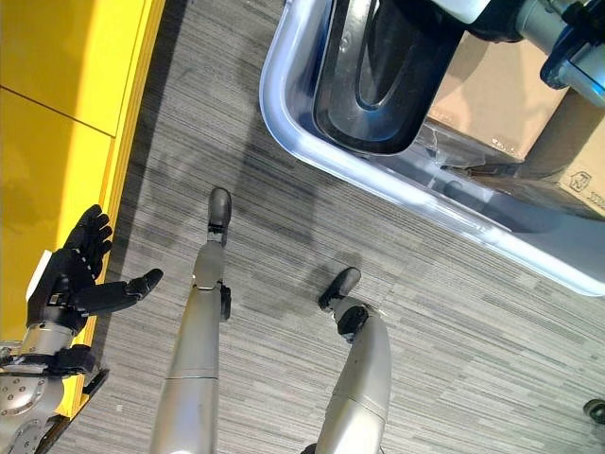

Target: Move parts from the plastic box to the shelf.

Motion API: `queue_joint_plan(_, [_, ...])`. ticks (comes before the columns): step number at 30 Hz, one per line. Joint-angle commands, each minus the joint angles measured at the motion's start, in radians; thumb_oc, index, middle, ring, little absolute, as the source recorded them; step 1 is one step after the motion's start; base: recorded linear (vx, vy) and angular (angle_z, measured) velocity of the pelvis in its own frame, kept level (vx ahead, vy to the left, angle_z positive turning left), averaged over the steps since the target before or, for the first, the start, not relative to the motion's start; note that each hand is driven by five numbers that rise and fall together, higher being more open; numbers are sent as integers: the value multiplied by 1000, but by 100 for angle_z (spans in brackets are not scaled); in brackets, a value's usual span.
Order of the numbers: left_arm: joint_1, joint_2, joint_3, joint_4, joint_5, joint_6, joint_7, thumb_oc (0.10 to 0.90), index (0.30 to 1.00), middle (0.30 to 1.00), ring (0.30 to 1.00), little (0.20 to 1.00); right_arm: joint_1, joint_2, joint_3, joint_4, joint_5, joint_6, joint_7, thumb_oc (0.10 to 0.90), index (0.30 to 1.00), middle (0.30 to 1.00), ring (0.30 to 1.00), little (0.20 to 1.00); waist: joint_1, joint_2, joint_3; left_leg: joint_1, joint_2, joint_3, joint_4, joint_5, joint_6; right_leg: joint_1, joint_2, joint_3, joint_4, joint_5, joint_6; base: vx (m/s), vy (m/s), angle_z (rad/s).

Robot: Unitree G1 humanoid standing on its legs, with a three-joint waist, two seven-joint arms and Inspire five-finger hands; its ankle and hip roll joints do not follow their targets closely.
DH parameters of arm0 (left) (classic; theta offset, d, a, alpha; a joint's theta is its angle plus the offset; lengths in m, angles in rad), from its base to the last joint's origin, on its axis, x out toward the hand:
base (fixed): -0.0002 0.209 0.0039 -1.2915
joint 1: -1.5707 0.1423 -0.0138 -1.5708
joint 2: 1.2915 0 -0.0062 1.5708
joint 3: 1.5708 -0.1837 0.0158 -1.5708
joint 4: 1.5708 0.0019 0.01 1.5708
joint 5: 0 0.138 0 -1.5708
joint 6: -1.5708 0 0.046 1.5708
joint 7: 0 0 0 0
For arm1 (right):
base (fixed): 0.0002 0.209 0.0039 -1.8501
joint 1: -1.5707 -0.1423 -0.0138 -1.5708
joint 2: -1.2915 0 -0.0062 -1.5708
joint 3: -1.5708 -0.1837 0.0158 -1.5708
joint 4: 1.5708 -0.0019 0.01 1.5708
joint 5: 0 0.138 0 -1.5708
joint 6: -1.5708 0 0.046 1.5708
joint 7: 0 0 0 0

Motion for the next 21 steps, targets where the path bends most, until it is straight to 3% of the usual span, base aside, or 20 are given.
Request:
queue_joint_plan(1, [-16, -4, 98, -86, -26, -80, 32, 900, 1000, 1000, 1000, 1000, -77, -16, 77, 75, -1, 24, 21, 825, 896, 896, 896, 896, 58, 20, 36, 116, -20, -93, 133, -254, 24, 133, 30, 93, -75, 80, 64, 0, 0, 0])
queue_joint_plan(2, [-25, -1, 92, -81, -29, -84, 34, 900, 1000, 1000, 1000, 1000, -75, -11, 77, 87, 0, 26, 21, 400, 300, 300, 300, 300, 60, 23, 35, 105, -23, -95, 144, -256, 27, 124, 29, 97, -68, 81, 65, 0, 0, 0])
queue_joint_plan(6, [-46, -3, 60, -76, -37, -85, 33, 900, 1000, 1000, 1000, 1000, -35, -1, 77, 106, 9, 21, 19, 400, 300, 300, 300, 300, 64, 40, 35, 83, -30, -103, 169, -257, 31, 115, 26, 99, -59, 78, 61, 0, 0, 0])
queue_joint_plan(12, [-77, 1, 24, -62, -38, -80, 24, 900, 1000, 1000, 1000, 1000, -2, -5, 77, 81, 21, 8, 21, 400, 300, 300, 300, 300, 63, 41, 30, 108, -33, -103, 149, -244, 26, 148, 26, 88, -74, 80, 57, -22, 6, 1])
queue_joint_plan(17, [-121, 17, -21, -40, -33, -66, 9, 900, 1000, 1000, 1000, 1000, 50, -6, 77, 41, 31, -15, 38, 400, 300, 300, 300, 300, 71, 45, 27, 196, -21, -100, 85, -222, 18, 249, 35, 52, -148, 99, 60, -45, 10, 2])
queue_joint_plan(21, [-149, 22, -54, -18, -26, -51, -11, 900, 1000, 1000, 1000, 1000, 95, -23, 77, -34, 48, -48, 57, 400, 300, 300, 300, 300, 71, 43, 14, 319, -6, -95, 4, -193, 9, 391, 62, 11, -256, 130, 70, -58, 6, 4])
